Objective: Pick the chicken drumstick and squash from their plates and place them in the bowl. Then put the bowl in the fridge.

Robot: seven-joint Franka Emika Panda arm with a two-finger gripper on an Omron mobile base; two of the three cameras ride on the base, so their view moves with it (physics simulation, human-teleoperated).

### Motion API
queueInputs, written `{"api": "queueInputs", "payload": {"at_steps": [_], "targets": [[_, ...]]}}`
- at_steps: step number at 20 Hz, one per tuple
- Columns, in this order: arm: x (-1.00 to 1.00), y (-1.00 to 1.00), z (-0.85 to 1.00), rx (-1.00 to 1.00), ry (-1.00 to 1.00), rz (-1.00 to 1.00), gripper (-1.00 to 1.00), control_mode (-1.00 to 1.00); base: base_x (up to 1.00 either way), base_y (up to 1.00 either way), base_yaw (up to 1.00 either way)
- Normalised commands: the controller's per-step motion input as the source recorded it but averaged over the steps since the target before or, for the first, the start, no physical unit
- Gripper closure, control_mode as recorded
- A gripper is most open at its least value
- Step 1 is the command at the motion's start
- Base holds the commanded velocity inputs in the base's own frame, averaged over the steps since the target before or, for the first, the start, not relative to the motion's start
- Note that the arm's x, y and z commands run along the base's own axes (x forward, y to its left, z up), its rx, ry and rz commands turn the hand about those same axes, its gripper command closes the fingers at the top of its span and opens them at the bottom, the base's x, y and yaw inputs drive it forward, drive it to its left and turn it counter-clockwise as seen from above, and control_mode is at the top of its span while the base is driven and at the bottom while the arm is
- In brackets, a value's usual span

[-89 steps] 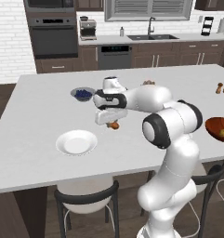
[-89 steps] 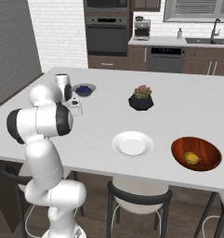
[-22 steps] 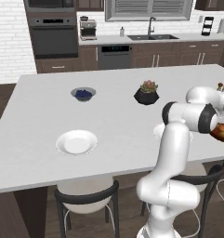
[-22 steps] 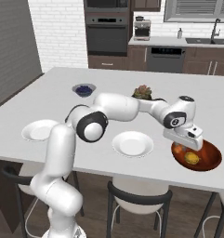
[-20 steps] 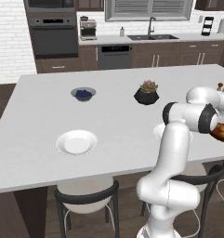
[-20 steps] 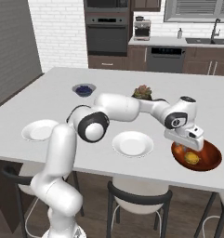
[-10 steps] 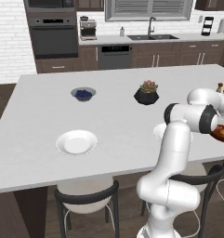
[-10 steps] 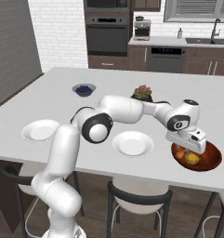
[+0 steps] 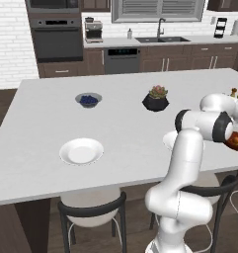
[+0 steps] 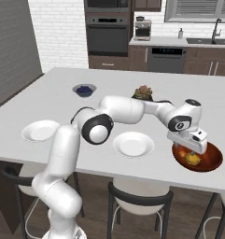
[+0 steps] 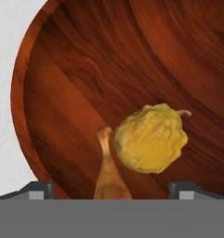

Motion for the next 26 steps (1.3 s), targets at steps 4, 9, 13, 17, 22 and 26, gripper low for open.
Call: {"api": "queueInputs", "payload": {"at_steps": [4,9,13,17,22,26], "targets": [[-0.04,0.31,0.06,-0.07,-0.17,0.0,-1.0,-1.0,0.0,0.0,0.0],[0.0,0.3,0.03,-0.08,-0.13,-0.01,-1.0,-1.0,0.0,0.0,0.0],[0.0,0.31,0.0,-0.11,-0.06,0.0,-1.0,-1.0,0.0,0.0,0.0],[0.03,0.25,0.0,-0.12,0.01,0.0,-1.0,-1.0,0.0,0.0,0.0],[0.04,0.19,0.0,-0.14,0.1,0.01,-1.0,-1.0,0.0,0.0,0.0],[0.18,0.23,0.0,-0.12,0.22,0.1,-1.0,-1.0,0.0,0.0,0.0]]}}
